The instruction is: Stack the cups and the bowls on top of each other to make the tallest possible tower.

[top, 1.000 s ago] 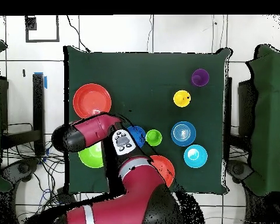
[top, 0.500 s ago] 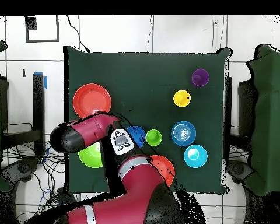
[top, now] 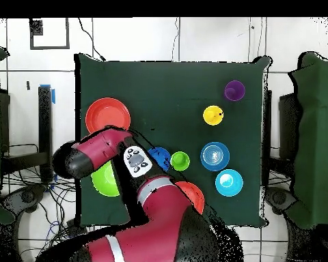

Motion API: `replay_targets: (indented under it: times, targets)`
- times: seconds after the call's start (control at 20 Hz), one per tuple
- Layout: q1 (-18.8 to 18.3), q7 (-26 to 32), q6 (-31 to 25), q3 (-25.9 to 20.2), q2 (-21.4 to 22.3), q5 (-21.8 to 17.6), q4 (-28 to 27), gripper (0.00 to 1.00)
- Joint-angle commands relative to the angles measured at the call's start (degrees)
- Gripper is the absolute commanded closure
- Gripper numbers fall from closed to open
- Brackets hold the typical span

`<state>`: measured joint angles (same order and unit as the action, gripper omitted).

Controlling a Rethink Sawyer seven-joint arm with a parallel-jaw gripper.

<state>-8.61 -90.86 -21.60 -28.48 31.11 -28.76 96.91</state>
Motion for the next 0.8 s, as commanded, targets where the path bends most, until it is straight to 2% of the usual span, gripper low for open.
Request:
replay_targets:
  times: [0.05, 0.35, 0.8]
  targets:
    - [-2.6, 19.9, -10.2, -6.6, -3.6, -7.9, -5.3, 0.00]
    - [-4.0, 22.1, -12.6, -8.7, -4.1, -11.6, -7.3, 0.00]
    - [-3.8, 17.9, -12.1, -7.6, -3.6, -15.6, -8.9, 0.00]
